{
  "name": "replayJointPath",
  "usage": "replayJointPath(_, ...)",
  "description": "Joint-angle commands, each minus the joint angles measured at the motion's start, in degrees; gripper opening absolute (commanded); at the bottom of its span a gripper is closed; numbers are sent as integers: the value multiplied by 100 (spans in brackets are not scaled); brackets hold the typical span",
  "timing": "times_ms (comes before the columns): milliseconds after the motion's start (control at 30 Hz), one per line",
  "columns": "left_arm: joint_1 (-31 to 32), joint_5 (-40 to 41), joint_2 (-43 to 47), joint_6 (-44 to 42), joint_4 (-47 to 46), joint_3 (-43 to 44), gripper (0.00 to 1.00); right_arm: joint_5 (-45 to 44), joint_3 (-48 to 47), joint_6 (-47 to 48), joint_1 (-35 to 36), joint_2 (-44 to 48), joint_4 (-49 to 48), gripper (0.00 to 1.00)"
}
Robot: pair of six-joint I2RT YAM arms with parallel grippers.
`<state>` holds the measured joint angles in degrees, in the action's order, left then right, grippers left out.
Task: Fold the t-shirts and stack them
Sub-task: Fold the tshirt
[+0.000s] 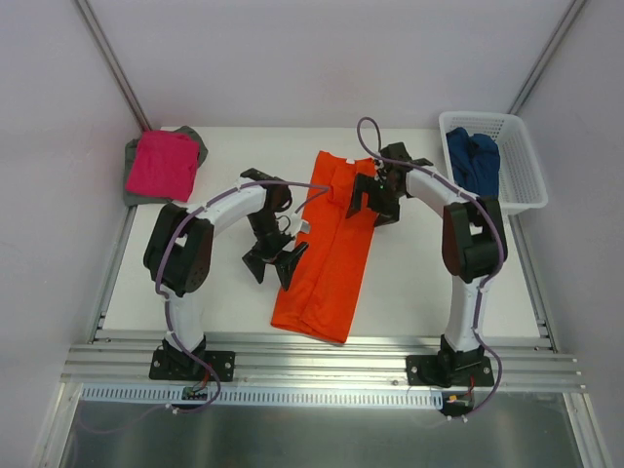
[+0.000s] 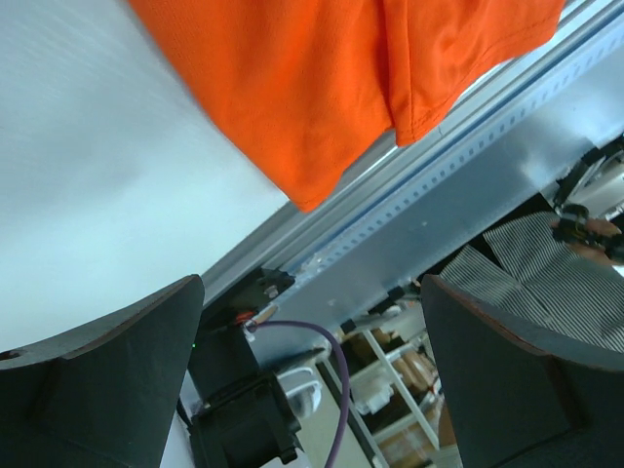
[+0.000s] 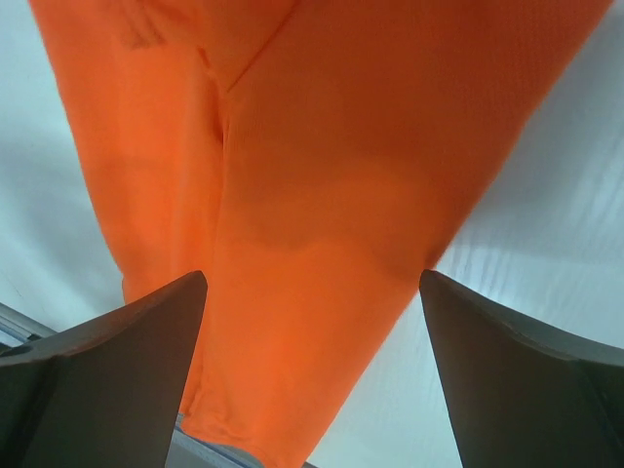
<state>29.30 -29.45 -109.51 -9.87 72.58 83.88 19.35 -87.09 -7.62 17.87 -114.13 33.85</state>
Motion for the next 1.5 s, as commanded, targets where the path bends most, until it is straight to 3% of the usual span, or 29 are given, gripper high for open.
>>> replayJointPath(0,50,-386,-17,-121,143,-196,95,209,-712,76,24,-373,17,96)
replayJointPath(967,50,-421,-448,-85,99,-328,96,473,-2962,-319,-170,-2632,-80,96)
replayJointPath(1267,58,-377,-448,-77,55,-381,96,438,-3165,-319,-266,-2685,-291,96)
replayJointPath(1467,67,-307,-351,-77,46,-302,97,526,-2683,-223,-161,-1992,-317,96)
